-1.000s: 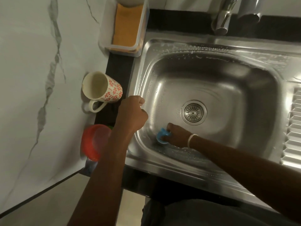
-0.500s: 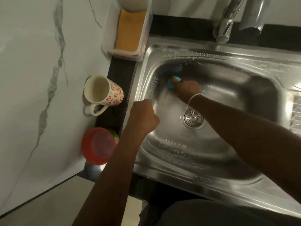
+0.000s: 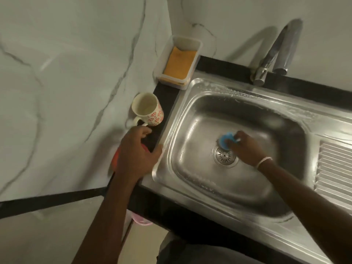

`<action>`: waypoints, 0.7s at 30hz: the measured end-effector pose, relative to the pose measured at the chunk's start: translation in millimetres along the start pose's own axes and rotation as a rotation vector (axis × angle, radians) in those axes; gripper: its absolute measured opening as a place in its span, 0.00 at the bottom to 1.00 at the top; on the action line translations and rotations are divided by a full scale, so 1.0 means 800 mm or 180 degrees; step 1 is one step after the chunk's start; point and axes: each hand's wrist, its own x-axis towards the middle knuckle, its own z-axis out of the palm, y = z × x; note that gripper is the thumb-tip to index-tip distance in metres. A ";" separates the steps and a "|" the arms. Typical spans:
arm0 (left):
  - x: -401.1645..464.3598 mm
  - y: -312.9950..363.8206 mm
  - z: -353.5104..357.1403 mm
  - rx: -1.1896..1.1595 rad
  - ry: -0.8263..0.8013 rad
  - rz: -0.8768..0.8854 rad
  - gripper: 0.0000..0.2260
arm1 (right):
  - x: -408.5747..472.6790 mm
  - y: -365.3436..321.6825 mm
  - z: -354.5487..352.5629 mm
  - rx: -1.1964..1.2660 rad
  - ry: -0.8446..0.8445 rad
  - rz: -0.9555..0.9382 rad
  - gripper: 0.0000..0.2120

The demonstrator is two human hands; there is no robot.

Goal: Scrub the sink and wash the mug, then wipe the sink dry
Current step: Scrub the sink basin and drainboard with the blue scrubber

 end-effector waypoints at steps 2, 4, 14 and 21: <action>-0.009 -0.015 -0.018 0.0329 -0.0298 -0.0253 0.42 | -0.035 -0.065 0.022 0.0774 -0.0365 -0.0424 0.10; -0.015 -0.028 -0.025 0.0687 -0.0655 -0.0466 0.55 | -0.066 -0.131 0.037 0.1145 -0.0736 -0.0934 0.10; -0.025 -0.061 -0.014 0.0161 -0.0215 -0.0354 0.56 | -0.089 -0.285 0.108 -0.0128 -0.0921 -0.2270 0.10; -0.043 -0.084 -0.013 -0.0561 0.0109 -0.0333 0.57 | -0.085 -0.287 0.105 -0.0683 -0.1443 -0.2629 0.14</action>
